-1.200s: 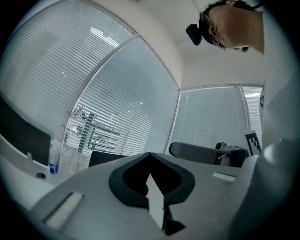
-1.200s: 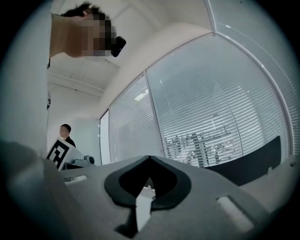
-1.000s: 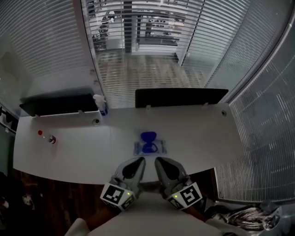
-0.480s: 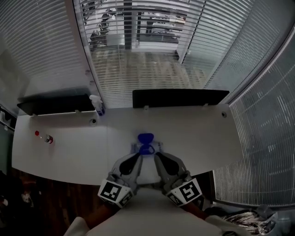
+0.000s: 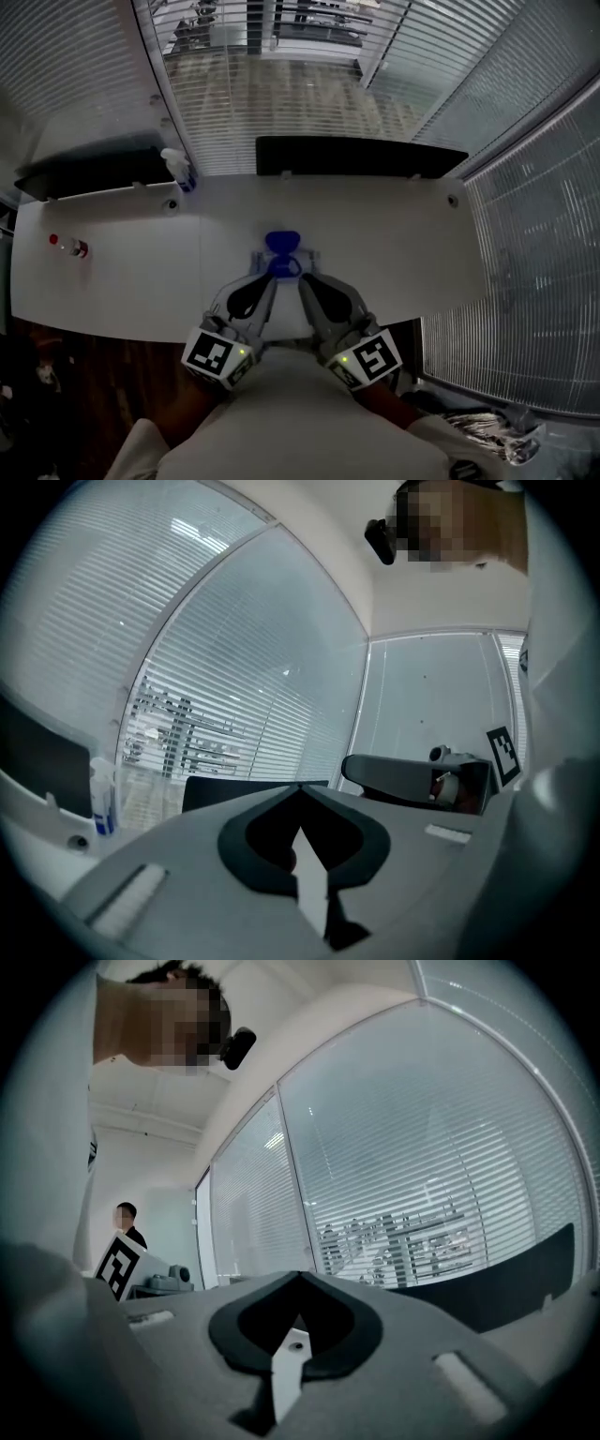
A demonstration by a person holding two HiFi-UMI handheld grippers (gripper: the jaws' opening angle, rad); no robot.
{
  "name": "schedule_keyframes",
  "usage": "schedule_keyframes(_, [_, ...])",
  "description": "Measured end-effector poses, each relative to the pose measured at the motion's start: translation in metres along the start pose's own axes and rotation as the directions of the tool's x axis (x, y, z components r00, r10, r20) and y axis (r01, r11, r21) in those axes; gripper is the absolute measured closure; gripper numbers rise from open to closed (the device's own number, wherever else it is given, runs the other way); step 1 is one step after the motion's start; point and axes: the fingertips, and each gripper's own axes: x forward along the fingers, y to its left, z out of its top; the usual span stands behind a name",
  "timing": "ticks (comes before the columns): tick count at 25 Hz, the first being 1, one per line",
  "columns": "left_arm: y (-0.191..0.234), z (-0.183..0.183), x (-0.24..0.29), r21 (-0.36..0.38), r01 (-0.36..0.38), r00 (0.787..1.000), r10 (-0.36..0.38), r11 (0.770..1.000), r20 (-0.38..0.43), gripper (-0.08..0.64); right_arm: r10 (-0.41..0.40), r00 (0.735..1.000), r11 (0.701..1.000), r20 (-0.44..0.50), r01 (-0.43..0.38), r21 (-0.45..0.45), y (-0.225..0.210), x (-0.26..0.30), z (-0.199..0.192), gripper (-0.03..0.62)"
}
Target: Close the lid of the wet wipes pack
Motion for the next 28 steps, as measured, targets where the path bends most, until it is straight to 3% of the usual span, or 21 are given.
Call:
schedule_keyframes(9, [0.03,-0.062,0.008,-0.009,-0.033,0.99,0.031,0.999,-0.134,0.557,0.025,0.992,0.999,-0.12,-0.02,0.039,-0.026,0.013,-0.055,0.591])
schedule_keyframes(16, [0.052,-0.114,0.016,0.017,-0.026,0.969,0.03,1.0,-0.244,0.558,0.049,0.967,0.999,-0.249,-0.048,0.009,-0.045,0.022,-0.105,0.591])
schedule_keyframes(19, [0.063,-0.141,0.024,0.041,-0.016,0.952,0.028,0.999,-0.306,0.558,0.054,0.958,0.998,-0.282,-0.056,0.001,-0.054,0.029,-0.124,0.591])
schedule_keyframes(23, [0.076,-0.186,0.035,0.094,-0.001,0.929,0.036,0.996,-0.37,0.558,0.055,0.948,0.998,-0.313,-0.04,0.054,-0.074,0.035,-0.156,0.591])
schedule_keyframes(28, [0.082,-0.238,0.038,0.103,-0.002,0.886,0.049,0.995,-0.46,0.558,0.058,0.92,0.998,-0.386,-0.054,0.022,-0.092,0.041,-0.196,0.589])
